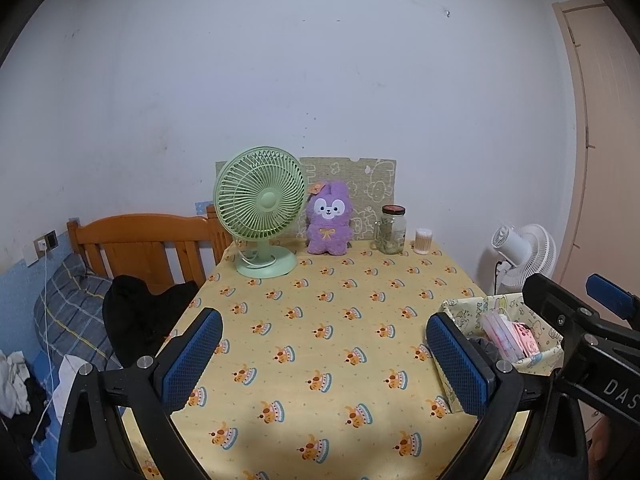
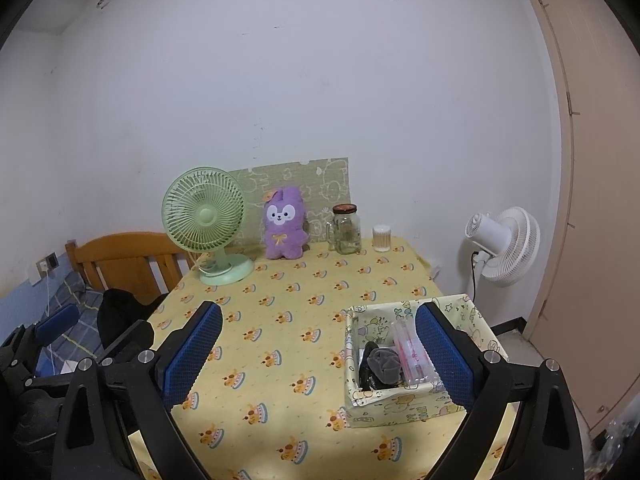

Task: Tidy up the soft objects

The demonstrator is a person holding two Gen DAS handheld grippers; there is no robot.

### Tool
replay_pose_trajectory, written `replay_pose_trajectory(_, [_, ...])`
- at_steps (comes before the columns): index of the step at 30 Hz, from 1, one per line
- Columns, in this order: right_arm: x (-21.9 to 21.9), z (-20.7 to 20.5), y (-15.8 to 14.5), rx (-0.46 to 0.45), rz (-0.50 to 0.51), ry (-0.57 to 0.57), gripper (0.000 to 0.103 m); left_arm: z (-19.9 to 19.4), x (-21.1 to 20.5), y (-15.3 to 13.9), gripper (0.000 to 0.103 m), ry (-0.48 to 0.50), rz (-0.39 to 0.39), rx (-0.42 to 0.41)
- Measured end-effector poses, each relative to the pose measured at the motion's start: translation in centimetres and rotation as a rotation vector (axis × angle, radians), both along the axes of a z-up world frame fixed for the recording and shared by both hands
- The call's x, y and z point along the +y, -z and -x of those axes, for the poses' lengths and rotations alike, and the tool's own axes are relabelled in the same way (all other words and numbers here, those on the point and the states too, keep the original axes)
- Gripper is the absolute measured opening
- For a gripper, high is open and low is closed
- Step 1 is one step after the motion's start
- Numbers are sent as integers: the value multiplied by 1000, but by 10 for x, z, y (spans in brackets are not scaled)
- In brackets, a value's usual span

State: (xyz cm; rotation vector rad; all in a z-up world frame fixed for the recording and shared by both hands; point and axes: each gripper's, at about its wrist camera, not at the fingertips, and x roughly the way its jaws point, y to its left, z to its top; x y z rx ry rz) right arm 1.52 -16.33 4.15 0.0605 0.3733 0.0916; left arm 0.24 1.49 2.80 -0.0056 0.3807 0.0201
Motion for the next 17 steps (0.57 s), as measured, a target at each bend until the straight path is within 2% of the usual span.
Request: replay_pose_trajectory(17, [-2,-10,5,22,-3,2,100,-7,2,2,103,-2,-1,16])
